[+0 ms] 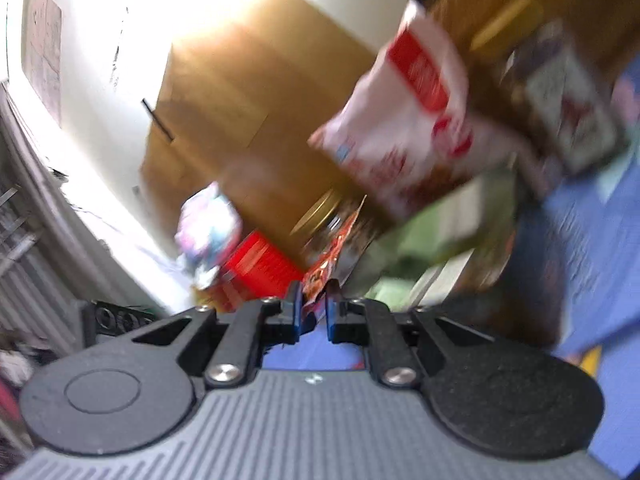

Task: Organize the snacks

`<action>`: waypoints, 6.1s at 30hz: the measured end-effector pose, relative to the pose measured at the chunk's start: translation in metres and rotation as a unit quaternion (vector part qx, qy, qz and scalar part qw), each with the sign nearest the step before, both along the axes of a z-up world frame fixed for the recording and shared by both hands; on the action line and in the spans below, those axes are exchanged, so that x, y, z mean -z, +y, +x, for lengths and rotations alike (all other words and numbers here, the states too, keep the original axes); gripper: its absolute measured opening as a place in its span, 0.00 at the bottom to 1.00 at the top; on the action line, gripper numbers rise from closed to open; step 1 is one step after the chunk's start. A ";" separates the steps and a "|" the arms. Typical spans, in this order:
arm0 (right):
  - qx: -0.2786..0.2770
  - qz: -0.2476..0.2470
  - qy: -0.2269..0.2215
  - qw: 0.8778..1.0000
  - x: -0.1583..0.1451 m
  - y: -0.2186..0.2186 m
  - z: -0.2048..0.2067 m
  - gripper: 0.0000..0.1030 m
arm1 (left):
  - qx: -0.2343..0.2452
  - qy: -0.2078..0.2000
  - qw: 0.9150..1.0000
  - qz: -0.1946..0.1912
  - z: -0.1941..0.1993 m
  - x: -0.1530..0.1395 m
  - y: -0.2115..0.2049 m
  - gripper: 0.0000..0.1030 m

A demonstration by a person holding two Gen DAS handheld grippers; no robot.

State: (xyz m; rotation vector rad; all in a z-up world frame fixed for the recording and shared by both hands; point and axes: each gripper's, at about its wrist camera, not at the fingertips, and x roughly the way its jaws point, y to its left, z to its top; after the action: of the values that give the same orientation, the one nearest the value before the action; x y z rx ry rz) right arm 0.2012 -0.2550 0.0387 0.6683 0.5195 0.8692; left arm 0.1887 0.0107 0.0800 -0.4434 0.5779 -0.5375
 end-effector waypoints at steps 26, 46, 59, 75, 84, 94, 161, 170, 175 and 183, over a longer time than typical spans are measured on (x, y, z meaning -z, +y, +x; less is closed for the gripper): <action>0.147 -0.121 -0.097 0.977 0.006 -0.024 -0.010 0.39 | -0.049 -0.003 0.998 0.030 0.002 0.014 0.017 0.49; 0.208 -0.312 -0.091 0.923 -0.007 0.011 0.044 0.44 | -0.050 0.045 0.997 0.028 -0.068 0.086 0.035 0.52; 0.149 -0.452 -0.146 0.867 -0.002 0.071 0.036 0.44 | -0.037 0.023 0.999 0.019 -0.078 0.081 0.038 0.55; 0.090 -0.243 -0.110 0.960 -0.034 0.018 0.002 0.48 | -0.047 0.035 0.998 0.024 -0.075 0.085 0.039 0.55; 0.018 -0.287 -0.127 0.949 0.001 0.026 -0.044 0.56 | -0.043 0.034 0.998 0.000 -0.076 0.084 0.044 0.55; -0.005 -0.438 -0.189 0.879 0.046 0.083 -0.044 0.39 | -0.044 0.031 0.999 -0.004 -0.077 0.083 0.046 0.55; 0.075 -0.344 -0.278 0.894 -0.001 0.109 -0.045 0.39 | -0.025 -0.061 0.993 0.096 0.003 0.003 -0.009 0.37; 0.090 -0.340 -0.239 0.905 0.016 0.114 -0.010 0.40 | -0.041 -0.036 0.992 0.116 0.036 0.019 -0.013 0.37; 0.101 -0.329 -0.232 0.910 0.019 0.109 -0.007 0.41 | -0.062 -0.036 0.989 0.132 0.037 0.024 -0.019 0.58; 0.118 -0.312 -0.242 0.911 0.014 0.095 -0.032 0.45 | -0.067 -0.048 0.989 0.123 0.010 0.017 -0.016 0.68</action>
State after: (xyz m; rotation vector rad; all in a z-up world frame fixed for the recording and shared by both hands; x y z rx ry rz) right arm 0.1695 -0.1604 0.0251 -0.0814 0.2319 0.5593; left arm 0.1983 -0.0050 0.0626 -0.2192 0.5102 -0.3513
